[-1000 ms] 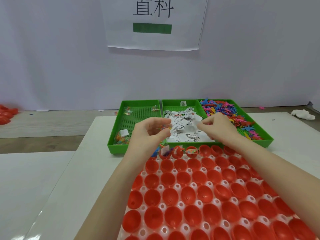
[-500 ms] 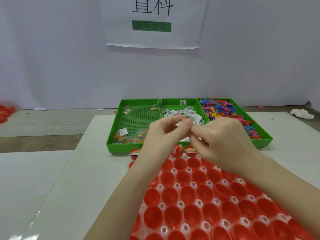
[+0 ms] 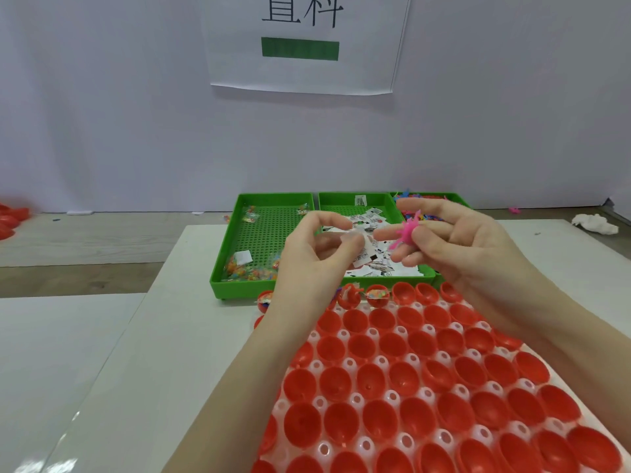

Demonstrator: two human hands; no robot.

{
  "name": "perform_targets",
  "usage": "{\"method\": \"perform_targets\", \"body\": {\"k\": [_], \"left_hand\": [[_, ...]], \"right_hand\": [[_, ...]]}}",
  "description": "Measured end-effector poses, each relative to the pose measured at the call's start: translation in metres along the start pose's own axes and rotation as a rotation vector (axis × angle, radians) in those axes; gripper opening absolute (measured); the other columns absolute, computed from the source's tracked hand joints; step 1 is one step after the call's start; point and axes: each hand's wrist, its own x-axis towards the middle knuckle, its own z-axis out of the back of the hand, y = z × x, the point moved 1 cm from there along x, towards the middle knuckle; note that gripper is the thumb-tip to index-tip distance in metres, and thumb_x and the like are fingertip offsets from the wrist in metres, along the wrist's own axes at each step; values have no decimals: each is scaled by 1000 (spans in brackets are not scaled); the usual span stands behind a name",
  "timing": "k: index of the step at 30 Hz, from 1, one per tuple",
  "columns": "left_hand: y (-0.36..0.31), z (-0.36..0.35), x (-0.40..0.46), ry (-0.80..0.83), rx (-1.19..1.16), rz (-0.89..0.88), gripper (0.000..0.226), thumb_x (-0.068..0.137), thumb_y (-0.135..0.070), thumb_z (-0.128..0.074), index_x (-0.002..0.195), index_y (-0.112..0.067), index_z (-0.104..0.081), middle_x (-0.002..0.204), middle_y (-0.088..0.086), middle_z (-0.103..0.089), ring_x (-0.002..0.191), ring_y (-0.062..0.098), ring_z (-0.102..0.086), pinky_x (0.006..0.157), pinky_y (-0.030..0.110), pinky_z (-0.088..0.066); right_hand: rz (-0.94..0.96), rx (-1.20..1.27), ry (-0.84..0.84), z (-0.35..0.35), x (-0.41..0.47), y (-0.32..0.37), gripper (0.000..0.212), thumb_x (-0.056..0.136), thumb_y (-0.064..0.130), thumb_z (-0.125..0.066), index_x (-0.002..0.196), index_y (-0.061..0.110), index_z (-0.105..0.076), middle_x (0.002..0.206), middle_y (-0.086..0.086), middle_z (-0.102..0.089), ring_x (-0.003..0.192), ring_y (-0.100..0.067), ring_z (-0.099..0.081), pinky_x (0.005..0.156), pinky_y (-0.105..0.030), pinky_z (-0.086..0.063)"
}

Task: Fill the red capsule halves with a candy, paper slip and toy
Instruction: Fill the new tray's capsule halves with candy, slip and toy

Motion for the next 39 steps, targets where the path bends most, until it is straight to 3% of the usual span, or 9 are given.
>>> {"method": "perform_targets", "body": {"k": [6, 15, 20, 24, 26, 29, 33, 35, 39], "left_hand": [[-6, -3, -1, 102, 71, -90, 9, 83, -4, -65, 90, -8, -70, 83, 1, -70, 73, 4, -65, 70, 12, -51], [-10, -3, -4, 181, 16, -74, 25, 91, -10, -53, 86, -30, -68, 74, -16, -69, 74, -4, -61, 69, 9, -48], [-14, -8, -7, 233, -13, -58, 24, 83, 1, -62, 99, -16, -65, 90, 1, -70, 81, 7, -67, 74, 15, -53], [-13, -13, -10, 218, 33, -86, 45, 81, 8, -63, 108, -27, -53, 91, 9, -71, 82, 17, -69, 79, 23, -55], [-11, -17, -12, 228, 58, -86, 54, 81, 10, -62, 110, -33, -45, 89, 6, -71, 80, 16, -68, 80, 26, -55], [-12, -20, -11, 215, 153, -123, 69, 79, 9, -64, 115, -43, -36, 90, 3, -71, 77, 13, -68, 83, 31, -54], [-26, -25, 3, 198, 349, -228, 85, 79, 4, -67, 129, -46, -21, 114, 11, -63, 74, 2, -65, 80, 18, -51], [-31, -28, 12, 209, 328, -188, 79, 78, 1, -69, 132, -39, -28, 125, 4, -50, 69, 7, -65, 74, 17, -53], [-32, -34, 16, 222, 391, -139, 38, 80, -11, -70, 116, -15, -59, 95, -2, -63, 84, 17, -66, 73, 23, -54]], "right_hand": [[47, -48, -134, -1, -3, 6, 13, 64, 18, -65, 74, 18, -75, 67, -1, -72, 62, -10, -69, 60, -13, -52], [90, -254, -139, -5, -5, 9, 12, 71, 15, -71, 76, 24, -76, 54, 7, -64, 48, -5, -49, 50, -14, -42], [119, -262, -129, -4, -5, 12, 12, 66, 13, -74, 79, 14, -75, 70, 2, -73, 62, 0, -64, 57, -7, -45], [87, -354, -176, 2, -6, 9, 26, 57, 30, -75, 81, 20, -73, 67, 5, -69, 61, -3, -63, 58, -12, -47], [51, -430, -156, 6, -8, 8, 35, 55, 38, -74, 88, 28, -72, 80, 11, -71, 68, -3, -65, 63, -15, -51], [50, -517, -58, 7, -8, 10, 25, 69, 28, -75, 92, 35, -69, 78, 17, -71, 62, -2, -65, 58, -13, -50], [145, -577, -68, 10, -2, 14, 17, 77, 17, -70, 88, 29, -71, 82, 19, -71, 68, 2, -67, 65, -9, -50], [150, -452, -109, 14, -1, 15, 15, 74, 15, -73, 82, 27, -71, 81, 14, -72, 73, -1, -68, 66, -10, -50], [129, -217, -162, 21, 1, 15, 18, 69, 5, -74, 76, 21, -71, 73, 6, -73, 70, -4, -68, 63, -10, -49]]}}
